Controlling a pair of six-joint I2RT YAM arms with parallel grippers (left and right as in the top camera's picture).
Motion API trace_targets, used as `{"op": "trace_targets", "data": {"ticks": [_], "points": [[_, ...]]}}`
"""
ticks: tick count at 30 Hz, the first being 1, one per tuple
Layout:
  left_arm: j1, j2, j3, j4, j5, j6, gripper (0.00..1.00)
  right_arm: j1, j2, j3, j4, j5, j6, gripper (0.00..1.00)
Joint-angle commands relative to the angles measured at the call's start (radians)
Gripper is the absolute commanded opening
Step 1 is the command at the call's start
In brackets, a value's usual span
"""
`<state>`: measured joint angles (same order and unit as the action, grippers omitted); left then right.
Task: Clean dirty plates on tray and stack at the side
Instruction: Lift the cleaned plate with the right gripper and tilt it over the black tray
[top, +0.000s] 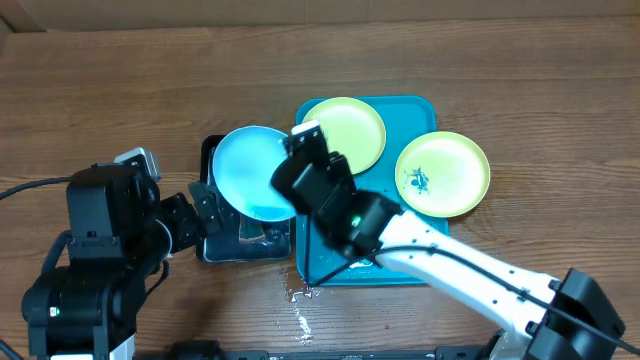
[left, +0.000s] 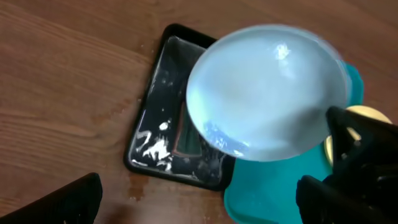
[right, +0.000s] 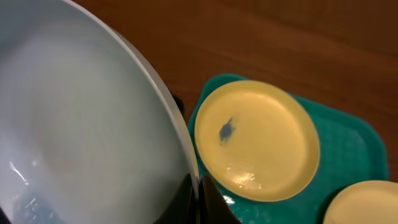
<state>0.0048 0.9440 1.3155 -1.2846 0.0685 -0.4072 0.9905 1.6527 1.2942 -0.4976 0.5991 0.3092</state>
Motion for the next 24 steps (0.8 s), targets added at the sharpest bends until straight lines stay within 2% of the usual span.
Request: {"op": "trace_targets", "data": {"ticks": [1,5,10,16,24], "points": [[0.006,0.011,0.015,-0.02,0.01,0.026,1.0,0.071,-0.019,0.024,0.041,0.307,-0.042,0.04],[0.006,0.02,0.015,-0.021,0.01,0.026,1.0,0.138,-0.02,0.024,0.091,0.409,-0.159,0.04],[0.006,0.038,0.015,-0.021,0.01,0.026,1.0,0.202,-0.02,0.024,0.15,0.539,-0.237,0.04],[0.006,0.052,0.015,-0.021,0.01,0.027,1.0,0.217,-0.02,0.024,0.195,0.553,-0.333,0.04],[0.006,0.041,0.019,-0.031,-0.006,0.048,1.0,0.225,-0.02,0.024,0.198,0.554,-0.344,0.04]]}}
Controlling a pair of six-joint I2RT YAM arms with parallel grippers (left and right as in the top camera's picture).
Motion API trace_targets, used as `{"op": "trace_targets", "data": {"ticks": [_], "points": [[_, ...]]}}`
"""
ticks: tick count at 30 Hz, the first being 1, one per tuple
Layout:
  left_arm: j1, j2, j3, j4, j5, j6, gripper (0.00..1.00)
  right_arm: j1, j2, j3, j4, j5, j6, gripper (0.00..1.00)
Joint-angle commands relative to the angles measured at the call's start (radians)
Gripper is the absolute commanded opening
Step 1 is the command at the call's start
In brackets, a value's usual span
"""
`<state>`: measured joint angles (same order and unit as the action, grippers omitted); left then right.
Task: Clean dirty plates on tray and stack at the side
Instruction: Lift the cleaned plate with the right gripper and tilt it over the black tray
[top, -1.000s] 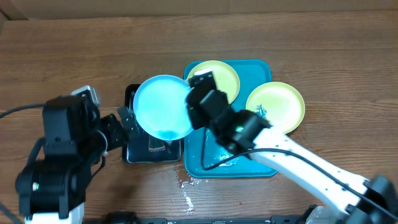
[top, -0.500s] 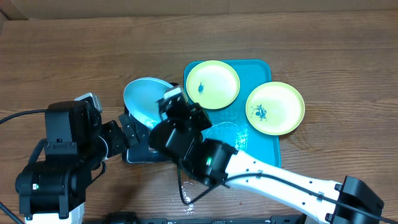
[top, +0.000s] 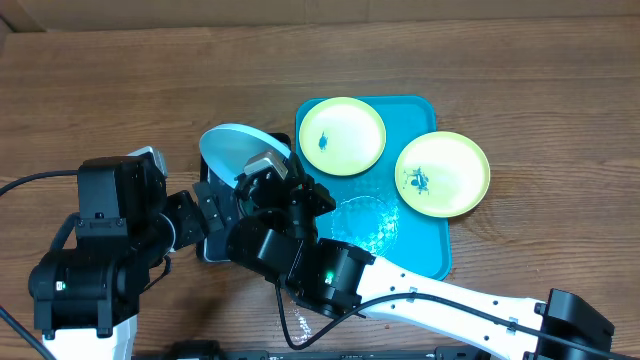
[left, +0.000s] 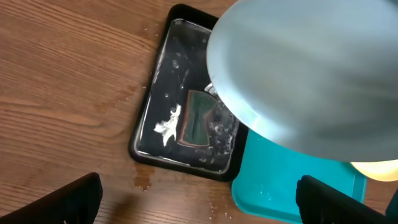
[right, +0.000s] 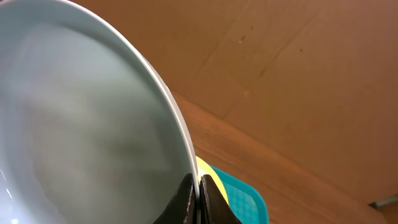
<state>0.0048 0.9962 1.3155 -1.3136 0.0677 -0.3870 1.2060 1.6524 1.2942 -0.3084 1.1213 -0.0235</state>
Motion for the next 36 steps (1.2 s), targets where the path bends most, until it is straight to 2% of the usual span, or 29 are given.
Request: {"op": "trace_targets", "data": {"ticks": [1,11,26,29,30,32,34,36], "points": [[0.006,-0.021,0.023,-0.002,-0.012,0.028,1.0,0.012,-0.019,0.024,0.008,0.037,-0.012,0.04],[0.006,-0.119,0.029,-0.006,-0.079,0.029,1.0,0.017,-0.019,0.024,0.015,0.056,-0.011,0.04],[0.006,-0.119,0.028,-0.007,-0.078,0.029,1.0,0.017,-0.019,0.024,0.028,0.056,-0.011,0.04],[0.006,-0.119,0.028,-0.006,-0.078,0.028,1.0,0.017,-0.019,0.024,0.034,0.107,-0.022,0.04],[0.006,-0.119,0.028,-0.007,-0.078,0.029,1.0,0.017,-0.019,0.024,0.047,0.098,0.016,0.04],[0.006,-0.119,0.028,-0.007,-0.078,0.029,1.0,0.029,-0.019,0.024,0.046,0.044,-0.024,0.04],[0.006,-0.119,0.028,-0.007,-0.078,0.029,1.0,0.027,-0.019,0.024,0.06,0.097,-0.087,0.04],[0.006,-0.119,0.028,-0.007,-0.078,0.029,1.0,0.018,-0.019,0.024,0.087,0.138,-0.05,0.04]]}}
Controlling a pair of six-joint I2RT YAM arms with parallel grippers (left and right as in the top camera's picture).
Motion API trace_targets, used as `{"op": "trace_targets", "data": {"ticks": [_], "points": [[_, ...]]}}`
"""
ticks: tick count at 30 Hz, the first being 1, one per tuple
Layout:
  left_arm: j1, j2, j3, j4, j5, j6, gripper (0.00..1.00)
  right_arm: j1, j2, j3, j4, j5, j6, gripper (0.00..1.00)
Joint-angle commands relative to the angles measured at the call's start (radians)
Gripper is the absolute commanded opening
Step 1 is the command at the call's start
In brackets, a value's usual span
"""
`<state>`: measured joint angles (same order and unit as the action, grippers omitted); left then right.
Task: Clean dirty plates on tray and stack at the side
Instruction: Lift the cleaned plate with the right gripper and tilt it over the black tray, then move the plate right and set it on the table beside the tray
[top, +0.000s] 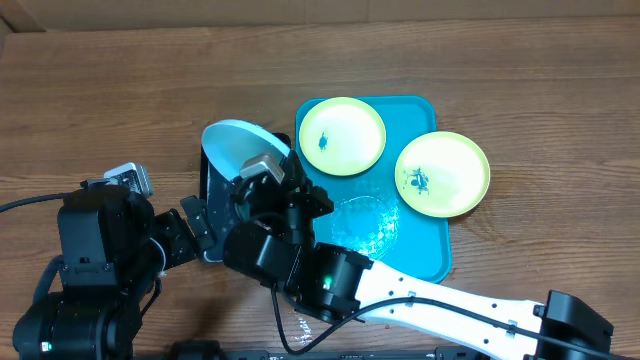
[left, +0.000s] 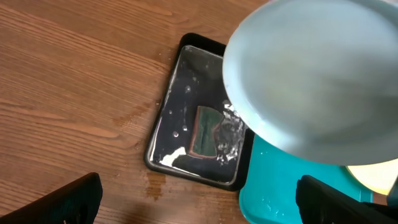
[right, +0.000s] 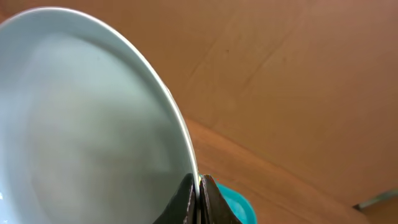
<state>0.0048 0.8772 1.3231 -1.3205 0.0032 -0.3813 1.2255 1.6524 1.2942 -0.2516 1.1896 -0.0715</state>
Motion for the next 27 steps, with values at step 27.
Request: {"op": "trace_targets", "data": {"ticks": [27], "points": [[0.006,0.0,0.021,0.0,-0.013,0.023,1.0,-0.1,-0.019,0.024,-0.099,-0.047,0.297,0.04]]}}
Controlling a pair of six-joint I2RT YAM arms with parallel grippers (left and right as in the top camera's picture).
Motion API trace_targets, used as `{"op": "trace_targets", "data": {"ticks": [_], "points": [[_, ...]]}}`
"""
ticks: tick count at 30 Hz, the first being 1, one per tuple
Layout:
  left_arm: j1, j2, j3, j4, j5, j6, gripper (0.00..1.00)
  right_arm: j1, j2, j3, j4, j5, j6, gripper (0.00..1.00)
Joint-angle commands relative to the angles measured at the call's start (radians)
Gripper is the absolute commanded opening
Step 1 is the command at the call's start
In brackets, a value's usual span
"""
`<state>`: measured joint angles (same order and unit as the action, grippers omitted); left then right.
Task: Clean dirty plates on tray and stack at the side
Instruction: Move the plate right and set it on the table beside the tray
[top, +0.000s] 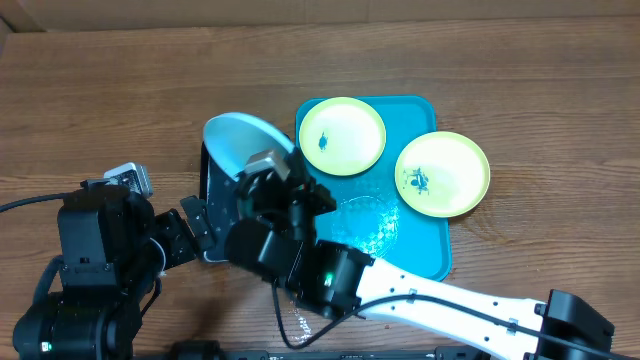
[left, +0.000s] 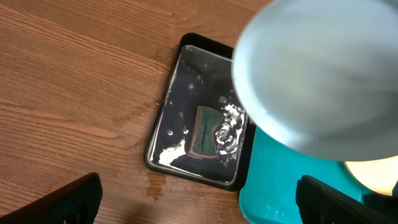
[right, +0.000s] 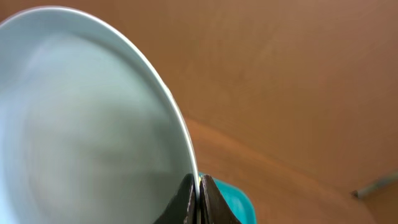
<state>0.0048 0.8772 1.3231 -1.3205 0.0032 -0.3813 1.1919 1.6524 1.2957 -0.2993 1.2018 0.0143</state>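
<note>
My right gripper (right: 199, 186) is shut on the rim of a pale blue plate (top: 235, 143), holding it tilted steeply above the black wash tray (left: 199, 137). The same blue plate (left: 317, 74) fills the upper right of the left wrist view. A green sponge (left: 203, 130) lies in the wet black tray with foam beside it. Two yellow plates with dark smears lie at the teal tray (top: 420, 245): one yellow plate (top: 342, 135) on its far left corner, another yellow plate (top: 442, 173) over its right edge. My left gripper (left: 199, 199) hangs open above the table, near the black tray's front edge.
The brown wooden table (top: 120, 90) stretches left and behind. Water marks lie on the wood by the black tray's front edge (left: 155, 183). A cardboard wall shows behind the plate (right: 298, 74) in the right wrist view.
The blue plate has shifted slightly right in the left wrist view and tipped a little more. The left arm and the other plates stay where they were.
At first my right gripper held the blue plate nearly flat over the black tray, next to the teal tray. Then the plate stood tilted up over the black tray and the arm had swung left. The left arm drew back a little, and the plate remains tilted there.
</note>
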Motion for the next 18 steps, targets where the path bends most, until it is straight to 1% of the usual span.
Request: {"op": "trace_targets", "data": {"ticks": [1,2,4,6,8,11,13,15,16,18], "points": [[0.006,0.0,0.021,0.0,-0.013,0.023,1.0,-0.105,-0.019,0.022,-0.122,-0.173,0.316,0.04],[0.006,0.0,0.021,0.0,-0.013,0.023,1.0,-0.129,-0.019,0.022,-0.162,-0.246,0.374,0.04],[0.006,0.0,0.021,0.0,-0.013,0.023,1.0,-0.214,-0.019,0.022,-0.26,-0.466,0.536,0.04],[0.006,0.0,0.021,-0.001,-0.014,0.023,1.0,-0.316,-0.026,0.022,-0.322,-0.698,0.639,0.04],[0.006,0.0,0.021,0.0,-0.013,0.023,1.0,-0.412,-0.043,0.022,-0.348,-0.895,0.671,0.04],[0.006,0.0,0.021,-0.001,-0.013,0.023,1.0,-0.578,-0.102,0.022,-0.384,-1.186,0.671,0.04],[0.006,0.0,0.021,-0.002,-0.013,0.023,1.0,-0.701,-0.158,0.022,-0.435,-1.288,0.671,0.04],[0.006,0.0,0.021,-0.002,-0.013,0.023,1.0,-0.834,-0.216,0.022,-0.5,-1.34,0.671,0.04],[0.006,0.0,0.021,-0.004,-0.013,0.023,1.0,-0.882,-0.236,0.022,-0.524,-1.352,0.671,0.04],[0.006,0.0,0.021,-0.004,-0.013,0.023,1.0,-1.048,-0.291,0.022,-0.605,-1.369,0.671,0.04]]}}
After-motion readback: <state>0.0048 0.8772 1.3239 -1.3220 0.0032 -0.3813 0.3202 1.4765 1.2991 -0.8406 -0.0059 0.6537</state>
